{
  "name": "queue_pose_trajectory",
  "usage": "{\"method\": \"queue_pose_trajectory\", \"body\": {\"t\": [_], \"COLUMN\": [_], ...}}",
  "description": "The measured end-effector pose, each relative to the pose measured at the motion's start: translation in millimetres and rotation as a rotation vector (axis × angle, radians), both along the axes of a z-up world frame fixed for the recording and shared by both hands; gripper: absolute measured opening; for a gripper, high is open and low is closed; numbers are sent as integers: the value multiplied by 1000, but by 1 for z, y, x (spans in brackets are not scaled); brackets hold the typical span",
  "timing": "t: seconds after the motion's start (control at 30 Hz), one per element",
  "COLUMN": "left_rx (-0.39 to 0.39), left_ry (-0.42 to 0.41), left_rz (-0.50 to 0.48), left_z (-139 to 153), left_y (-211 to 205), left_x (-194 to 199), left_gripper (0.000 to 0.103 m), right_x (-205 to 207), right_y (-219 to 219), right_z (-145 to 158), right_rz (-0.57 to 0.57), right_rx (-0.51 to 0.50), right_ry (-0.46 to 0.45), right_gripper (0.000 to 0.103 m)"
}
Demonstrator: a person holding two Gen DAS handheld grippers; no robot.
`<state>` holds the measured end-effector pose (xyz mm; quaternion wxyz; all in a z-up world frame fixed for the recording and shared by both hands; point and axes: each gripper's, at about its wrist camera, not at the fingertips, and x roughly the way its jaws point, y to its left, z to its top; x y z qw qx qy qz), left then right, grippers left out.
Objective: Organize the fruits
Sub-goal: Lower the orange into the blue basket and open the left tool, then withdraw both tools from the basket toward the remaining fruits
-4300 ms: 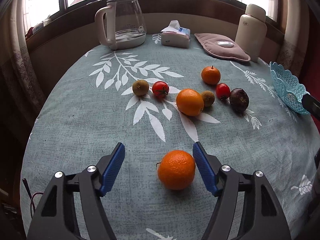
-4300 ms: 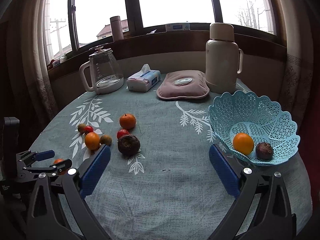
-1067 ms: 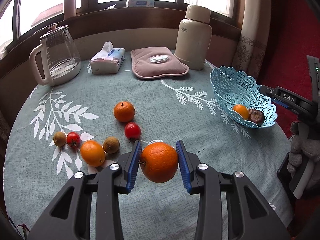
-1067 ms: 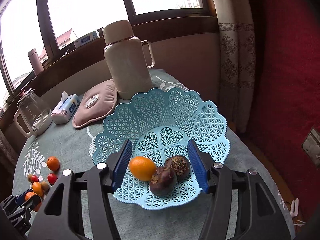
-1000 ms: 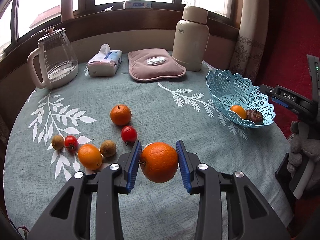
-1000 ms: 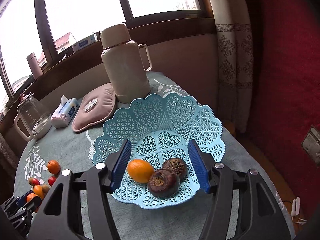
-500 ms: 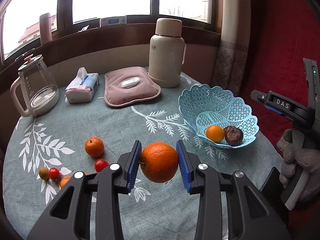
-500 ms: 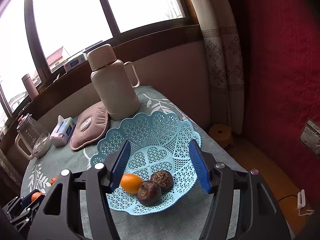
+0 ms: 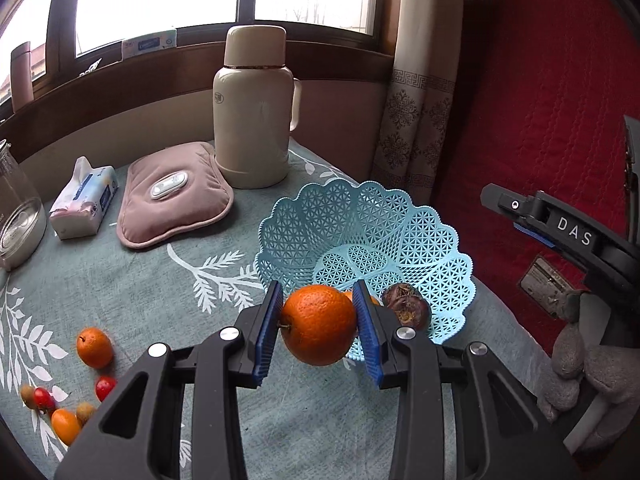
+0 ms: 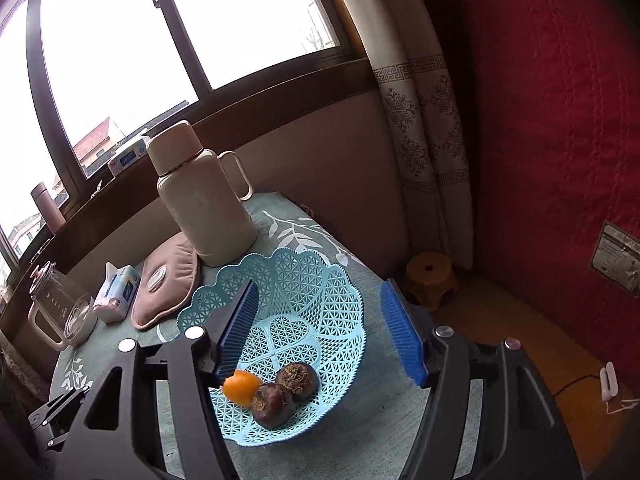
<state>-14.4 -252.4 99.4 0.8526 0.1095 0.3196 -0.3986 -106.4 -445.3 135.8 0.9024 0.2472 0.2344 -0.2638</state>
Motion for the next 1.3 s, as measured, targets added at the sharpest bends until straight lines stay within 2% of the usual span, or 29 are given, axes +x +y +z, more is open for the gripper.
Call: {"method": "queue_pose_trajectory", "body": {"t": [0.23, 0.3, 0.33, 0.37, 0.77, 0.87, 0.93, 1.03, 1.3], "left_rx": [14, 5, -3, -15, -48, -43, -45, -55, -77], "left_ry": [34, 44, 41, 34, 1, -7, -5, 8, 31], "left_rz": [-14, -13, -5, 6, 77, 89, 98, 124, 179], "left_z": [-12, -12, -11, -10, 5, 6, 6, 6, 3], "left_y": [-26, -27, -26, -24, 2, 7, 10, 18, 42], "left_x": [11, 14, 14, 15, 16, 14, 14, 15, 17], "left_gripper": [38, 52, 68, 73, 75, 75, 75, 82, 82], "right_x": [2, 1, 1, 0, -1, -3, -4, -4, 0], "right_y": [2, 1, 1, 1, 6, 8, 8, 10, 21], "right_z": [-2, -1, -1, -1, 1, 3, 4, 5, 5], "right_rz": [7, 5, 3, 1, 8, 6, 10, 17, 48], "right_rx": [8, 8, 8, 9, 8, 6, 9, 12, 0], "right_ry": [3, -1, -2, -4, -17, -28, -34, -39, -37], "right_gripper": [66, 66, 66, 66, 66, 71, 72, 72, 72]}}
